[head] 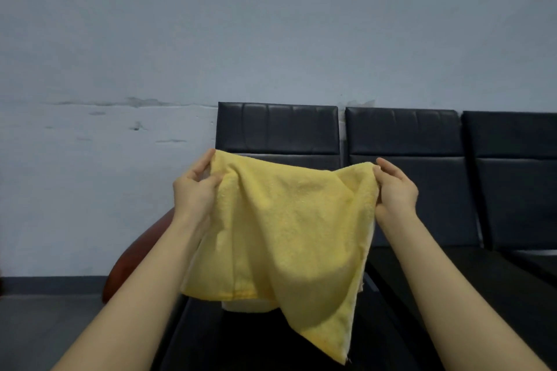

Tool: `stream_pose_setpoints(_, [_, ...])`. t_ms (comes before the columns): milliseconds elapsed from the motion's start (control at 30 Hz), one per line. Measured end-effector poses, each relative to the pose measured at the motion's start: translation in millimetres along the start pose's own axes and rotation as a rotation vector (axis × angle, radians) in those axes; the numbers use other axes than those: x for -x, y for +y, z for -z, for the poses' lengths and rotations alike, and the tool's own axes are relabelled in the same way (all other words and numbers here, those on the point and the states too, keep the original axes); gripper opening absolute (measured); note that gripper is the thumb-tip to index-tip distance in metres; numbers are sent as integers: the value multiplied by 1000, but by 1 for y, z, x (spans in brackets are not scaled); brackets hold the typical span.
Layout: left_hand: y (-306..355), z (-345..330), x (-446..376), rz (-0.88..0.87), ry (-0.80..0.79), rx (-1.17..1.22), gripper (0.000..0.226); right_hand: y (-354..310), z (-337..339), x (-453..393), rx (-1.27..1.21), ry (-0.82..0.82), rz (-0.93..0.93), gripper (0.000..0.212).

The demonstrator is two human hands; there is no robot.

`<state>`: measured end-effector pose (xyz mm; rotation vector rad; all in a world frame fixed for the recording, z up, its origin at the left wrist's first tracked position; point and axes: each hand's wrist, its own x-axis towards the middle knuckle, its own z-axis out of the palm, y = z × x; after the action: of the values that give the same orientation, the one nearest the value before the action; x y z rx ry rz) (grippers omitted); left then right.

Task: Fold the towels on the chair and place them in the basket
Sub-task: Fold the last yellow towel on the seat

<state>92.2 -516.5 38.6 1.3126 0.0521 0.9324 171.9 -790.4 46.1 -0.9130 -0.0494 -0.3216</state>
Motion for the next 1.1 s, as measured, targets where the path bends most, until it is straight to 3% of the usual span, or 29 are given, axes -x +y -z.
stream_pose_setpoints(133, [-24, 6, 11, 25, -20, -87, 32, 22, 24, 0, 226, -95, -26, 37])
stream_pose_setpoints(267, [-57, 18, 25, 195, 46, -136, 14, 56, 54, 6, 568, -139, 20, 21])
stream_pose_setpoints(500, [-103, 36, 45, 463, -130, -259, 34, 98, 86, 10, 730, -198, 11, 13])
stream_pose_setpoints(667, [-110, 39, 52, 475, -247, -252, 31, 107, 89, 8, 649, -198, -73, 15])
stream_pose_setpoints(867, [-110, 31, 44, 405, -198, -324, 17, 103, 78, 7, 439, -135, -127, 13])
stream_pose_setpoints(1000, [-101, 25, 32, 494, -165, -152, 19, 92, 65, 6, 314, -85, -123, 16])
stream_pose_setpoints(1100, [-86, 15, 22, 442, -116, -73, 28, 74, 51, 3, 254, -78, -73, 22])
